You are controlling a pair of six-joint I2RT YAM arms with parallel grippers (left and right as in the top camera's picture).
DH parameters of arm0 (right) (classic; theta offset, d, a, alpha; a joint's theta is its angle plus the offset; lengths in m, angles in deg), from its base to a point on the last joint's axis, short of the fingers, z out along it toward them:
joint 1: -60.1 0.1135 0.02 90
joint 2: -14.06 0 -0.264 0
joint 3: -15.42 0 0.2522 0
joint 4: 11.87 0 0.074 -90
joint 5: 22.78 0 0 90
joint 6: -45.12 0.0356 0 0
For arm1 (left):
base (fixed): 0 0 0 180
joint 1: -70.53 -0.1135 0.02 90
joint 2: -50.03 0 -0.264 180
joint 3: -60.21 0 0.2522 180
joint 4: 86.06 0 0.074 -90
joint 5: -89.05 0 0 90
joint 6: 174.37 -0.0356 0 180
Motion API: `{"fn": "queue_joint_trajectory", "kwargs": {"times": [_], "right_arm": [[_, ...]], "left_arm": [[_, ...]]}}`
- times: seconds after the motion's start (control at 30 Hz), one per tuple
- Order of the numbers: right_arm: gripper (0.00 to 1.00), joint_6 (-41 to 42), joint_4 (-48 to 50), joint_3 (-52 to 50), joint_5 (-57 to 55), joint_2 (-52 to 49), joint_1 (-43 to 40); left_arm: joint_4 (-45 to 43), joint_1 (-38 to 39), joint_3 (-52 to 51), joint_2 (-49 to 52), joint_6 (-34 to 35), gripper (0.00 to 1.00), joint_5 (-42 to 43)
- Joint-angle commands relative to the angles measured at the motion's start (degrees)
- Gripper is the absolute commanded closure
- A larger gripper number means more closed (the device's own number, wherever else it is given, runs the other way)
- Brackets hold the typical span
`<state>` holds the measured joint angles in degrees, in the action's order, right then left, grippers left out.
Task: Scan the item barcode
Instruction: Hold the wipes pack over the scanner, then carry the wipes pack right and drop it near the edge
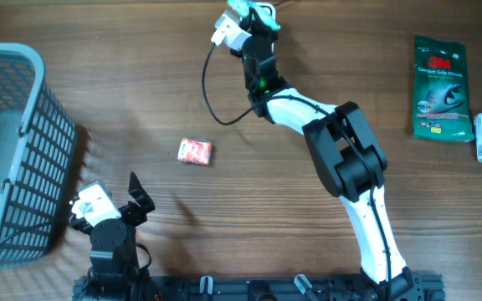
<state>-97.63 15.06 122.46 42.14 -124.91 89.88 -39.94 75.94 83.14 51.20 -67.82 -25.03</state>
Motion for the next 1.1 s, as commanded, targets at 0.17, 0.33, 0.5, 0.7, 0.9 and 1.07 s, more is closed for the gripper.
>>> {"fn": "queue_joint_trajectory", "kwargs": {"times": [0.17, 0.33, 0.5, 0.7, 0.9, 1.07], "right_arm": [[0.96, 3.2, -2.0, 1.5, -0.9, 0.0, 5.6], [0.96, 1.6, -6.9, 1.5, -7.5, 5.2, 7.0], [0.96, 2.5, -25.8, 1.5, -15.3, 15.9, 6.3], [0.96, 29.0, -59.5, 1.5, -26.7, 28.8, -0.6], [0.96, 54.7, -88.4, -0.1, -8.9, 29.7, -18.0], [0.96, 67.8, -93.5, -5.6, -3.1, 29.3, -34.1]], "left_arm": [[-0.2, 0.2, -0.3, -0.3, -1.2, 0.00, 0.5], [-0.2, 0.2, -0.3, -0.3, -1.2, 0.00, 0.5], [-0.2, 0.2, -0.3, -0.3, -1.2, 0.00, 0.5], [-0.2, 0.2, -0.3, -0.3, -1.2, 0.00, 0.5], [-0.2, 0.2, -0.3, -0.3, -1.2, 0.00, 0.5], [-0.2, 0.2, -0.3, -0.3, -1.2, 0.00, 0.5]]}}
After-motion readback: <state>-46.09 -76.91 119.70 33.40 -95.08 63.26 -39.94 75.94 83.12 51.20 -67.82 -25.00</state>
